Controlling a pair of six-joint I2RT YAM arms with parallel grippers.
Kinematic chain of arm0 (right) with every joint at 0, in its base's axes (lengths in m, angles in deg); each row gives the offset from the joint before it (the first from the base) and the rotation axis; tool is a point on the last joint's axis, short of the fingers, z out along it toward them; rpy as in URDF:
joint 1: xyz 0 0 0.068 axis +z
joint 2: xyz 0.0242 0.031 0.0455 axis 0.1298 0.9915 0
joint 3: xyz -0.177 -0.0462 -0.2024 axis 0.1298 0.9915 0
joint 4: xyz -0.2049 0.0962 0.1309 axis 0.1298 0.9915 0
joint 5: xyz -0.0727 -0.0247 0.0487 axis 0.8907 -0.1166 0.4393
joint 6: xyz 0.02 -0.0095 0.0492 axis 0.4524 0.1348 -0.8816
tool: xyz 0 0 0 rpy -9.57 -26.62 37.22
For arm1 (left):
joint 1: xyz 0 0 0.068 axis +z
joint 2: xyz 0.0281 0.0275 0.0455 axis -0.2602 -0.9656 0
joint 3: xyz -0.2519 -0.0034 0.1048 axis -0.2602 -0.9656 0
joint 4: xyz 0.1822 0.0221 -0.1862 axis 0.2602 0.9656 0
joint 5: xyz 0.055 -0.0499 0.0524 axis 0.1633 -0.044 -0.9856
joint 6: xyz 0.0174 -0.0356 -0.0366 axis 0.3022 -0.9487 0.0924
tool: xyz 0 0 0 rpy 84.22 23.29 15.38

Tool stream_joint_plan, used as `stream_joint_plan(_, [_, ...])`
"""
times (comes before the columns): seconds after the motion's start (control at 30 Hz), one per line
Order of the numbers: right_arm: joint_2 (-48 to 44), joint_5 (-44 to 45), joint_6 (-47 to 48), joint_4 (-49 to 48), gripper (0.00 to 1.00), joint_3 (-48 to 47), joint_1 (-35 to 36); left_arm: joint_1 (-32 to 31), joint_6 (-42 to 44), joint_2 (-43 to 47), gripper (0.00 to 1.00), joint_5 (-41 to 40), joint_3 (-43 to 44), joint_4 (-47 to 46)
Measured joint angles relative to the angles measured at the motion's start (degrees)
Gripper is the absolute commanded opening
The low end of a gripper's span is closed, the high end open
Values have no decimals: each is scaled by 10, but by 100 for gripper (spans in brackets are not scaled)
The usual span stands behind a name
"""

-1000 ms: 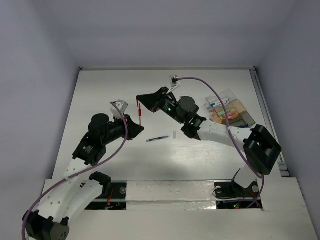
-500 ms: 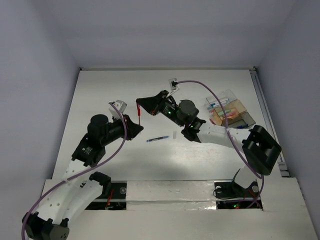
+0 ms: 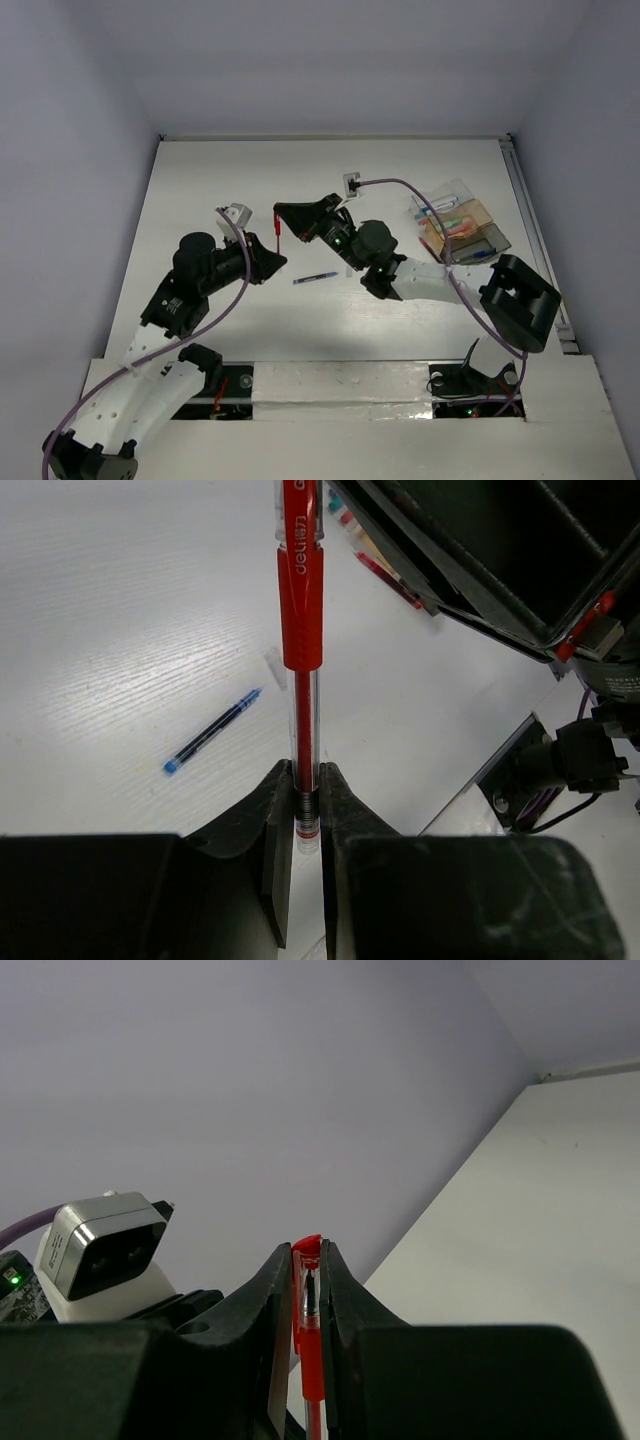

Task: Sort the stationery into containers
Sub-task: Close the pen cap on the pen.

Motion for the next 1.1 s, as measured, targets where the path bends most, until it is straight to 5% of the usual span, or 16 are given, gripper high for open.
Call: stream_joint_plan(1.1, [-63, -7, -24, 16, 0, 112, 10, -15, -6, -57, 0, 74, 67, 154])
